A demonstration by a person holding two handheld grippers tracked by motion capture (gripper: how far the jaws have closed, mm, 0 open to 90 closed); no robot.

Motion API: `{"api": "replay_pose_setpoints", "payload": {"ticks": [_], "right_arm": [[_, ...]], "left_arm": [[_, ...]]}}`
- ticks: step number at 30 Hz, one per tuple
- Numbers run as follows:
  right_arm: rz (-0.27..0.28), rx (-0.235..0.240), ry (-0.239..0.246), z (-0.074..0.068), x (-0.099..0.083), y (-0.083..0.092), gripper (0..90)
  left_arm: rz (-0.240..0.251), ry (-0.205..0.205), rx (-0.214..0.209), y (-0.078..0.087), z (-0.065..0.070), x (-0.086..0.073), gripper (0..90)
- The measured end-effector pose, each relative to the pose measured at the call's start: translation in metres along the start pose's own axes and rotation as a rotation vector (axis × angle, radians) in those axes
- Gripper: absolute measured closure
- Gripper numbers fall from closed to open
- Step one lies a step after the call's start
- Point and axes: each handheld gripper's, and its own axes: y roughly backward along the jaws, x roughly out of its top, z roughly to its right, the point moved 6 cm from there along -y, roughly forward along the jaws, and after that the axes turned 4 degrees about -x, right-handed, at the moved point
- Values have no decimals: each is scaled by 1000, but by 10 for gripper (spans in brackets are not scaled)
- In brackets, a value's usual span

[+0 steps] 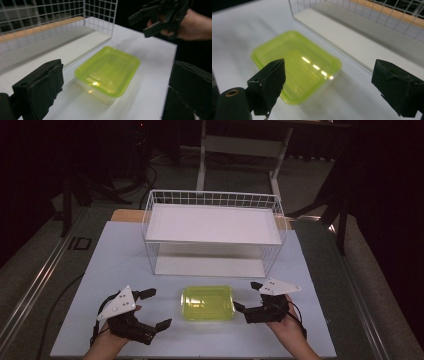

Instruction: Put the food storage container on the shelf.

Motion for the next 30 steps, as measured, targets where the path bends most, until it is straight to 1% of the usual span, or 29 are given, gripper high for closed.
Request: {"api": "replay_pose_setpoints", "payload": {"ticks": [1, 3, 4, 5, 6, 7, 8, 9, 10, 11, 12, 14, 15, 16, 17, 18, 19, 20, 21, 22, 23, 24, 25, 26, 27, 28, 29, 30], "right_arm": [[-3, 8, -2, 1, 1, 0, 153], [7, 8, -14, 1, 4, 1, 165], [-7, -10, -15, 1, 4, 1, 164], [1, -33, -2, 2, 5, 2, 159], [34, -51, 4, 2, 8, 2, 139], [46, -67, 4, 2, 9, 2, 145], [30, -80, 1, 2, 10, 2, 166], [9, -84, -8, 3, 10, 1, 169], [-2, -71, -28, 2, 10, 0, 169], [-18, -55, -48, 3, 10, -1, 169], [-31, -46, -62, 3, 10, -2, 169], [-38, -24, -102, 4, 10, -5, 142], [-43, -25, -126, 4, 10, -7, 134], [-53, -18, -140, 5, 10, -9, 132], [-78, -1, -164, 4, 9, -12, 120], [-78, -1, -164, 4, 9, -12, 120], [-110, 38, -237, 4, 5, -20, 118], [-121, 36, -261, 6, 4, -22, 120], [-136, 39, -302, 7, 3, -25, 138], [-150, 57, -325, 7, 1, -28, 141], [-167, 65, -352, 7, 0, -30, 168], [-186, 76, -392, 8, -2, -33, 203], [-202, 97, -432, 9, -4, -35, 221], [-217, 97, -460, 10, -6, -37, 243], [-235, 93, -476, 12, -9, -39, 256], [-246, 98, -496, 13, -11, -42, 262], [-261, 95, -517, 14, -13, -44, 302], [-279, 97, -542, 15, -16, -46, 322]], "left_arm": [[9, -3, -22, -2, 1, 2, 3], [-22, -29, -12, -6, 1, 4, 3], [-29, -32, -4, -9, 0, 4, 3], [-39, -20, 2, -13, -1, 4, 3], [-50, -14, 3, -17, -2, 4, 3], [-60, -2, 9, -21, -3, 4, 3], [-74, 20, 13, -25, -5, 3, 3], [-79, 27, 16, -28, -7, 4, 3], [-104, 41, 48, -31, -9, 3, 3], [-118, 60, 51, -35, -11, 3, 3], [-123, 74, 44, -38, -12, 3, 3], [-150, 104, 65, -43, -15, 2, 4], [-159, 127, 71, -46, -18, 1, 4], [-179, 159, 93, -49, -21, -1, 4], [-187, 194, 90, -52, -24, -4, 4], [-187, 194, 90, -52, -24, -4, 4], [-204, 230, 106, -55, -28, -7, 4], [-209, 273, 109, -58, -32, -11, 4], [-207, 295, 106, -60, -34, -12, 4], [-210, 317, 117, -62, -36, -15, 4], [-206, 345, 114, -63, -37, -16, 4], [-209, 374, 114, -65, -39, -19, 4], [-213, 401, 123, -66, -41, -21, 4], [-213, 421, 126, -66, -43, -23, 4], [-213, 421, 126, -66, -43, -23, 4], [-221, 476, 104, -68, -46, -26, 4], [-225, 511, 114, -69, -48, -28, 11], [-225, 511, 114, -69, -48, -28, 72]]}}
